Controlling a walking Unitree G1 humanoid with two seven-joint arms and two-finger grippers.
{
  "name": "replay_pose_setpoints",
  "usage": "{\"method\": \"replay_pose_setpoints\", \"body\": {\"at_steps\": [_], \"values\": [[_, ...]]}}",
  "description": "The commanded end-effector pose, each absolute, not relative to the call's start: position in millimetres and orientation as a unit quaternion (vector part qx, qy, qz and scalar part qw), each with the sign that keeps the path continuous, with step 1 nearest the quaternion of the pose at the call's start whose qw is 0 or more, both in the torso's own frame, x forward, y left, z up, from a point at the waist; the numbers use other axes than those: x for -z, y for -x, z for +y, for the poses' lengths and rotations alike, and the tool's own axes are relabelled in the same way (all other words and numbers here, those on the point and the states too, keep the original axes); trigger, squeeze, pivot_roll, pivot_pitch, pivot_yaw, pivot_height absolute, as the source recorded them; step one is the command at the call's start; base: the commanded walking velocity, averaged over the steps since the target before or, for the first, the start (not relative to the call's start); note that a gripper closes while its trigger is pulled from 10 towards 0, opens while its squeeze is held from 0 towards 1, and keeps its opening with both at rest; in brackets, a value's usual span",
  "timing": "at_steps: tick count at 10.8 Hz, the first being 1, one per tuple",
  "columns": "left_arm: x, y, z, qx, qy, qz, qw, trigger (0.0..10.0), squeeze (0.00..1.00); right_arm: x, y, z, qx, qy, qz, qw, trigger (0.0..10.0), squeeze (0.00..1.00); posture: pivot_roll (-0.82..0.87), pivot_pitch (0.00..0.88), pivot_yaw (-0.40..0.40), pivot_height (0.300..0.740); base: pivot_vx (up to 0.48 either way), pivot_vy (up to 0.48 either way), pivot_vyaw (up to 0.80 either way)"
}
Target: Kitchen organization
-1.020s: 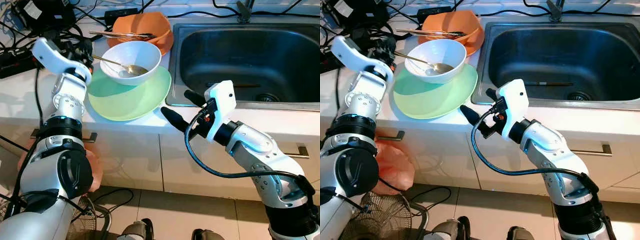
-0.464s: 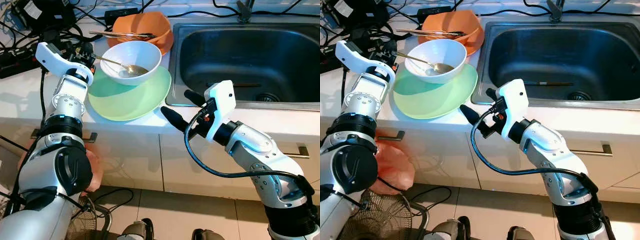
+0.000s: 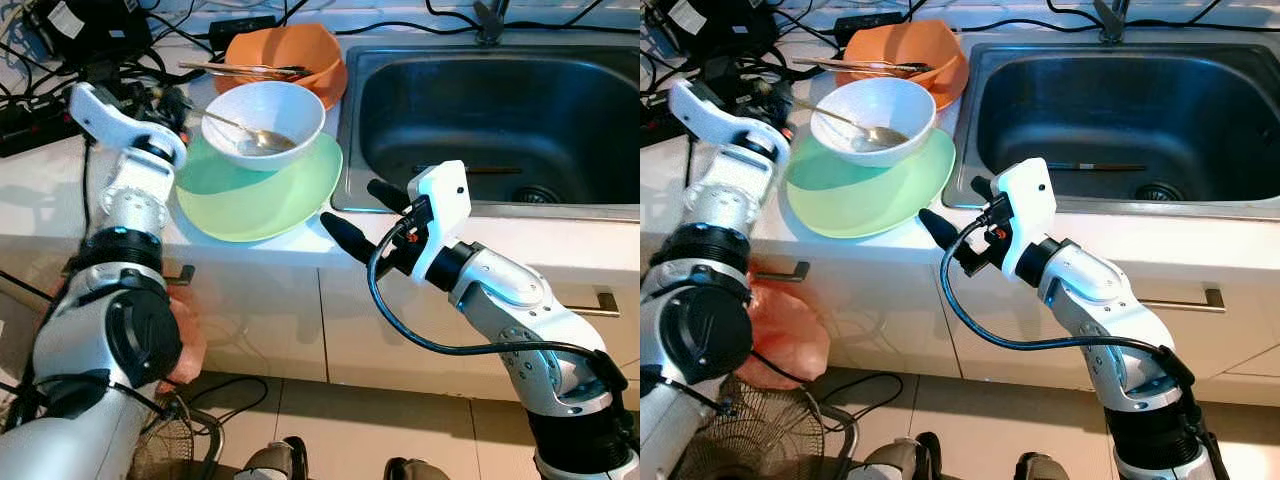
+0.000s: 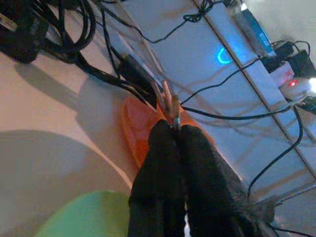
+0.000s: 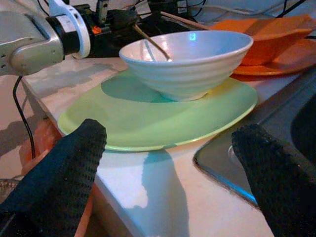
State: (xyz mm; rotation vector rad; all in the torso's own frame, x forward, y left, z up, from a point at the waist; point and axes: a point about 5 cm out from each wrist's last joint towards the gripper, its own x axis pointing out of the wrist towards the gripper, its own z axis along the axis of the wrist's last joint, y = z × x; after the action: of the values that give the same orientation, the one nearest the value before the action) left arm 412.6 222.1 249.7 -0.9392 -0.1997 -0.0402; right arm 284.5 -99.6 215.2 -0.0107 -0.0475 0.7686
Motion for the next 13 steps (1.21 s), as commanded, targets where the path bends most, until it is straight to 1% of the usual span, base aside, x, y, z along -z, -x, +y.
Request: {"method": "replay_pose_setpoints", "body": {"at_steps": [1, 4, 5, 7, 9, 10, 11, 12, 13], "values": [[-255.1, -413.3, 223.7, 0.021, 0.452, -0.100, 0.886, 0.0, 0.00, -213.0, -285.2, -101.0, -0.367, 0.006, -0.023, 0.930, 10.0, 0.00, -0.05, 0.163, 0.125, 0.740, 0.000, 0.000, 0.00], [-276.2, -411.6, 227.0, 0.040, 0.463, -0.149, 0.873, 0.0, 0.00, -213.5, -288.1, -100.8, -0.365, 0.006, -0.028, 0.931, 10.0, 0.00, -0.04, 0.153, 0.123, 0.740, 0.000, 0.000, 0.00], [-280.0, -410.7, 228.0, 0.047, 0.476, -0.164, 0.863, 0.0, 0.00, -213.6, -289.3, -100.5, -0.364, 0.006, -0.029, 0.931, 10.0, 0.00, -0.04, 0.148, 0.123, 0.740, 0.000, 0.000, 0.00], [-291.1, -409.4, 225.2, 0.063, 0.482, -0.192, 0.853, 0.0, 0.00, -214.1, -292.1, -100.6, -0.362, 0.005, -0.032, 0.931, 10.0, 0.00, -0.03, 0.135, 0.119, 0.740, 0.000, 0.000, 0.00], [-304.0, -408.5, 215.5, 0.098, 0.513, -0.213, 0.826, 0.0, 0.00, -215.7, -296.2, -101.2, -0.355, -0.017, -0.041, 0.934, 10.0, 0.00, -0.03, 0.119, 0.117, 0.740, 0.000, 0.000, 0.00], [-312.0, -405.9, 195.1, 0.155, 0.529, -0.222, 0.804, 0.0, 0.00, -222.8, -307.8, -108.2, -0.309, -0.136, -0.054, 0.940, 10.0, 0.00, -0.03, 0.112, 0.113, 0.740, 0.000, 0.000, 0.00], [-312.2, -403.9, 186.1, 0.178, 0.529, -0.221, 0.800, 0.0, 0.00, -223.5, -312.8, -112.4, -0.289, -0.186, -0.050, 0.938, 10.0, 0.00, -0.03, 0.109, 0.112, 0.740, 0.000, 0.000, 0.00], [-308.4, -400.0, 172.4, 0.198, 0.534, -0.219, 0.792, 0.0, 0.00, -223.2, -316.1, -114.4, -0.284, -0.252, -0.044, 0.924, 10.0, 0.00, -0.03, 0.105, 0.107, 0.740, 0.000, 0.000, 0.00], [-299.0, -396.6, 159.0, 0.206, 0.540, -0.211, 0.788, 0.0, 0.00, -223.7, -318.4, -113.9, -0.277, -0.299, -0.038, 0.912, 10.0, 0.00, -0.03, 0.101, 0.105, 0.740, 0.000, 0.000, 0.00]]}}
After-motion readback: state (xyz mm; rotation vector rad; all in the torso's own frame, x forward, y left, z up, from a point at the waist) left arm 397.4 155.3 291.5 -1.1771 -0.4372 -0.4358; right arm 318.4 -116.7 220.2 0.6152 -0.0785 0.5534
